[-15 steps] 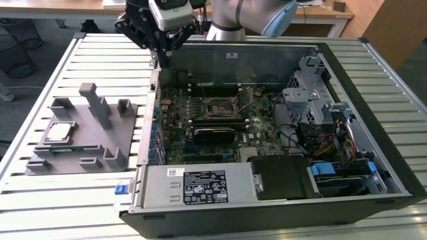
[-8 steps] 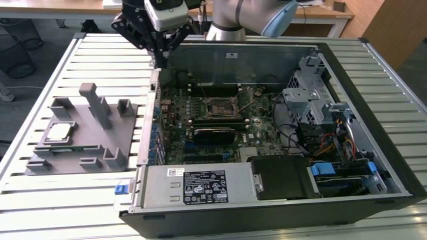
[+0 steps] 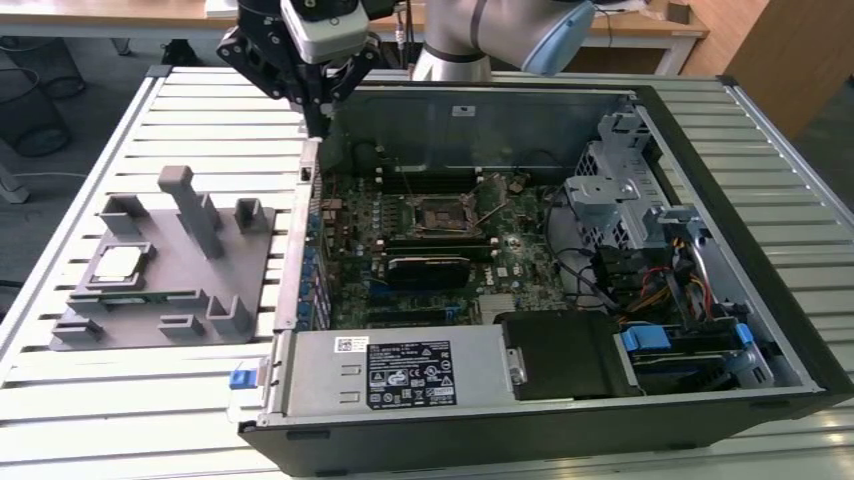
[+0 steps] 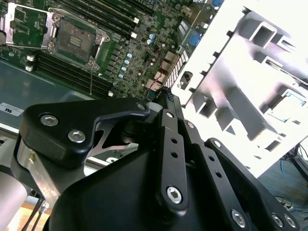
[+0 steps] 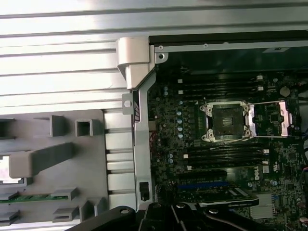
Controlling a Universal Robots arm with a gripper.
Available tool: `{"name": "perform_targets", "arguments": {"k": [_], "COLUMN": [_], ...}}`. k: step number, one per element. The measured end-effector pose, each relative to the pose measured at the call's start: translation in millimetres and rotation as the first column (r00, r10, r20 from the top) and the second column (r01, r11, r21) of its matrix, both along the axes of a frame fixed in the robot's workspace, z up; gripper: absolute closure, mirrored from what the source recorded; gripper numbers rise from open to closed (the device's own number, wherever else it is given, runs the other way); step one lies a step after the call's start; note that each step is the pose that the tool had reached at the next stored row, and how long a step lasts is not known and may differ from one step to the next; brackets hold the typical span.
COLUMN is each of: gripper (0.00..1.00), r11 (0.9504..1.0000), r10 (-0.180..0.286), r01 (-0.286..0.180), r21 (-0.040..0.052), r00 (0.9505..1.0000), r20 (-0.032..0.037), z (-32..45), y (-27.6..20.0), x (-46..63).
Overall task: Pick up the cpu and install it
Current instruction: 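Reach for the cpu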
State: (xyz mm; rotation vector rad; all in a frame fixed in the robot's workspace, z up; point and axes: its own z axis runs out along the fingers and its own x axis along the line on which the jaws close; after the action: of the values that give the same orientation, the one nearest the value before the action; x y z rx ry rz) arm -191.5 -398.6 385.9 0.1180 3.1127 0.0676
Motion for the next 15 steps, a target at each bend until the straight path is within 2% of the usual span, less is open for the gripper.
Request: {"name": "perform_targets", "arguments": {"k": [15], "gripper": [0.89], "r11": [1.0000], "r10": [0.000], "r01": [0.000], "r21": [0.0000], "r00": [1.0000], "r20": [-0.0006], "z": [-1.1], "y": [0.0], "x": [-10.9]}}
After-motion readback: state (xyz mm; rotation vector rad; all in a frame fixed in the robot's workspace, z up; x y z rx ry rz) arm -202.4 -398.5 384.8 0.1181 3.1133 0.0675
